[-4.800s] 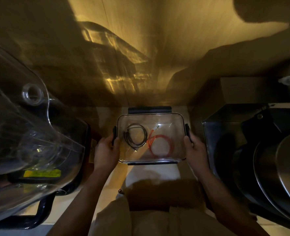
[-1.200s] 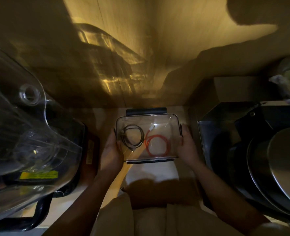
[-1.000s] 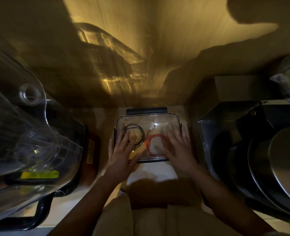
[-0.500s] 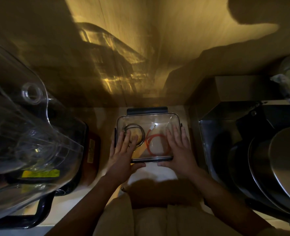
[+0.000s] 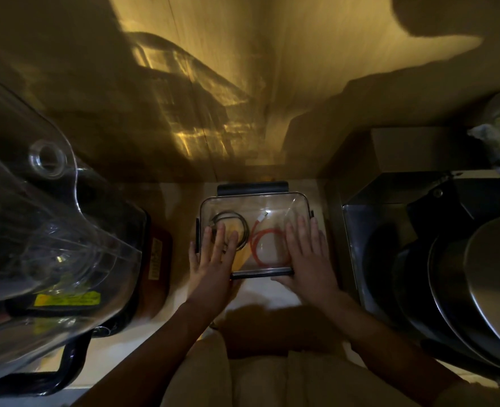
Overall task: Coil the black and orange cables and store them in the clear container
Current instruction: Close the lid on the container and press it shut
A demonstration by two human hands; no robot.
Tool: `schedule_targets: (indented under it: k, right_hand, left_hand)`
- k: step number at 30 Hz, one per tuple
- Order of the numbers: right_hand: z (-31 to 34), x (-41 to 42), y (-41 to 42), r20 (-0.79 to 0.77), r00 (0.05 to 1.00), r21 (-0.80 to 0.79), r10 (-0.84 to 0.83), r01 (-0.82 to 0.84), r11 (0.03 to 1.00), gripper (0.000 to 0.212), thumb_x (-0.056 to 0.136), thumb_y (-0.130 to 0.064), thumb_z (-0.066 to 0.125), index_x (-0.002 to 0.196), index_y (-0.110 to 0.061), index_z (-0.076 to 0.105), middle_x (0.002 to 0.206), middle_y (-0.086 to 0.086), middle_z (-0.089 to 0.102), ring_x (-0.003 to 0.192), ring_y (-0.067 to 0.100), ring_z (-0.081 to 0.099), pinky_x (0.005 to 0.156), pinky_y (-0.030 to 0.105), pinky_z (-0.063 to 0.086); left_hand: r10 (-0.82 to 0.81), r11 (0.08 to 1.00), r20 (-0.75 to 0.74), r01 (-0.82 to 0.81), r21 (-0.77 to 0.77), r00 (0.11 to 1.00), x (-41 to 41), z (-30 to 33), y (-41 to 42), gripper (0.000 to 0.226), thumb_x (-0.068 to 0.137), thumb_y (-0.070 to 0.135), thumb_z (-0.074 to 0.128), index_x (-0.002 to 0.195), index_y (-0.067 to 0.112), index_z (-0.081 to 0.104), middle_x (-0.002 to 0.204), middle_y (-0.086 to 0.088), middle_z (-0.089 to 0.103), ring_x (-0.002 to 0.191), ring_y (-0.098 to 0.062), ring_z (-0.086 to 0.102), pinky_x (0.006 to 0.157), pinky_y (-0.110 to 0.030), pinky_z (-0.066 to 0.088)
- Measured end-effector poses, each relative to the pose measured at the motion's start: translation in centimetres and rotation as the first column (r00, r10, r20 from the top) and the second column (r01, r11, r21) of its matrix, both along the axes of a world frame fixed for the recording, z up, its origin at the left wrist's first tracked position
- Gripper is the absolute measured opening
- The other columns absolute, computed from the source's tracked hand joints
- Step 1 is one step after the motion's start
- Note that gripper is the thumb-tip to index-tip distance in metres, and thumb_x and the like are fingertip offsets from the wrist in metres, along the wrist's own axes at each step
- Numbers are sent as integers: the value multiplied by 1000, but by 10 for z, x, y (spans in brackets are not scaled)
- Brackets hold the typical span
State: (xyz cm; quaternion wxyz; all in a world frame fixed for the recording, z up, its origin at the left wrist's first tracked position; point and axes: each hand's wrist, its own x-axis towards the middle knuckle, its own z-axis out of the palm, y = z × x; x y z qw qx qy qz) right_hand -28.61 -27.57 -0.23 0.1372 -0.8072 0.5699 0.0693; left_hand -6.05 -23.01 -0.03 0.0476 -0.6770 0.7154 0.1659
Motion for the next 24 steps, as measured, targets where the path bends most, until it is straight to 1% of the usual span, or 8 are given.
schedule_targets:
  k: [2,5,10,14,17,21,24]
  right_hand:
    - [0,1,0,-21,1000,-5,1,-1,1000,126,74,-70,62,151,-18,-23,163,19,-17,148,42,-19,119,53,-8]
    - [1,4,-1,-43,999,14,-3,4,1000,128,76,-59,66,146,-16,-32,161,22,-21,146,45,-22,119,53,-10]
    - [2,4,-7,-43,999,72,13,-10,997,125,78,-54,67,145,-13,-31,159,24,-24,144,47,-25,121,56,-6]
    - [2,5,-6,-53,999,92,6,-1,996,127,77,-51,69,145,-13,-31,157,23,-29,144,47,-26,119,56,-9]
    - [2,7,-6,-64,998,95,4,2,996,128,78,-49,69,142,-12,-35,154,23,-32,143,49,-26,120,58,-6]
    - [5,10,-6,-80,997,88,-13,20,996,124,79,-36,71,143,-9,-32,157,25,-28,143,50,-26,119,59,-7]
    - [6,12,-3,-97,995,75,-17,25,997,122,78,-34,70,148,-7,-26,158,26,-26,143,51,-25,119,60,-7]
  left_hand:
    - [11,999,37,-13,36,999,-8,1,-3,103,90,53,53,147,21,-26,158,-14,-26,144,-41,-25,113,-69,-3]
    - [11,995,81,-19,101,997,-16,6,-8,98,93,43,49,143,13,-30,157,-21,-29,142,-48,-26,111,-72,-2]
    - [1,992,104,-14,126,995,-17,13,-11,88,98,24,47,151,10,-22,157,-23,-29,141,-49,-27,111,-72,1]
    - [14,993,99,-26,116,995,-18,12,-8,91,94,9,50,151,9,-21,156,-24,-29,141,-49,-28,111,-73,0]
    - [30,995,79,-37,90,996,-19,7,-6,96,89,3,50,150,10,-24,153,-23,-34,139,-48,-31,109,-74,0]
    - [55,996,79,-60,63,995,-22,2,-6,103,82,1,52,146,10,-28,150,-21,-38,138,-48,-33,108,-75,-4]
    - [73,995,91,-79,63,993,-24,1,-7,98,82,1,49,151,8,-20,154,-22,-34,139,-48,-32,108,-74,-5]
